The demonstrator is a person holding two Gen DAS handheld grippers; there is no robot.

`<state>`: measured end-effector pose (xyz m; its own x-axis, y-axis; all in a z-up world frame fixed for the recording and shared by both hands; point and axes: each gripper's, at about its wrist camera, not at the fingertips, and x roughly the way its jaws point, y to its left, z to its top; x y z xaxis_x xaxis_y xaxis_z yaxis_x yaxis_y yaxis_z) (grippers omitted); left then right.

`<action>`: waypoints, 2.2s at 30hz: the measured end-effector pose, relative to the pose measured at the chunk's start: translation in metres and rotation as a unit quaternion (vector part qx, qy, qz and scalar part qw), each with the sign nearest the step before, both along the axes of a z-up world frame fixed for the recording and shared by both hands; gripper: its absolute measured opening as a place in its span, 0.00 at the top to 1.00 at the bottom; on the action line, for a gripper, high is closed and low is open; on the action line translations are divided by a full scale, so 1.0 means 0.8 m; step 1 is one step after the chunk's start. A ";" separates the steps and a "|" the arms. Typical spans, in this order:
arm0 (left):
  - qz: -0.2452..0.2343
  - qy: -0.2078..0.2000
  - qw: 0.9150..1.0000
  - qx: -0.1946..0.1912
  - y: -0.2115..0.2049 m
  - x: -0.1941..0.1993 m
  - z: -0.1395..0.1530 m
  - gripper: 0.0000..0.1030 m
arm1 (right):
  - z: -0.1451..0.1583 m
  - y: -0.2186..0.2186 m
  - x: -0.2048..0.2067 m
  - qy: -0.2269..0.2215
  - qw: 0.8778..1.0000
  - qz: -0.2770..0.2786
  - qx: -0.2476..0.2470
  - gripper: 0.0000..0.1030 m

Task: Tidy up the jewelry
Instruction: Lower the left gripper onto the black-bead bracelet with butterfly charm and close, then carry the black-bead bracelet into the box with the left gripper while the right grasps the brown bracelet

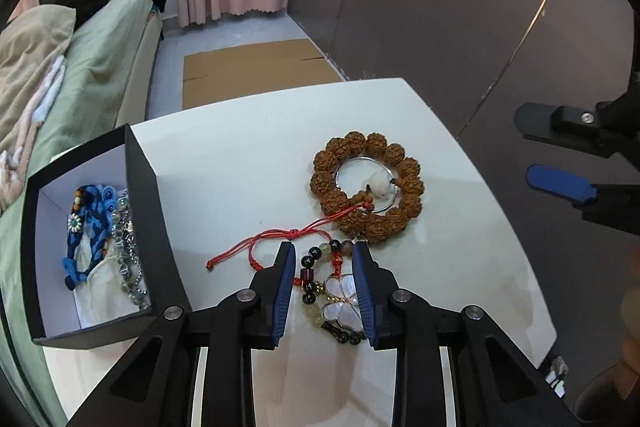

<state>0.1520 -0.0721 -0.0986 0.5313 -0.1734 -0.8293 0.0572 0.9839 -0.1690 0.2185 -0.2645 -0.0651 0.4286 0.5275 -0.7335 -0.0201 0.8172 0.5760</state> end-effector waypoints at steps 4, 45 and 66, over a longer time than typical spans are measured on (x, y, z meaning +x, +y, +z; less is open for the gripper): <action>0.004 0.010 1.000 0.006 -0.003 0.008 -0.010 0.70 | 0.000 0.000 0.001 0.004 1.000 0.007 0.001 0.32; 0.055 -0.074 0.992 -0.088 0.080 -0.048 0.075 0.92 | -0.055 0.050 0.018 0.018 0.998 -0.011 -0.056 0.81; 0.148 -0.120 0.973 -0.129 0.195 -0.080 0.098 0.92 | 0.043 0.096 -0.053 -0.127 0.988 0.035 0.085 0.81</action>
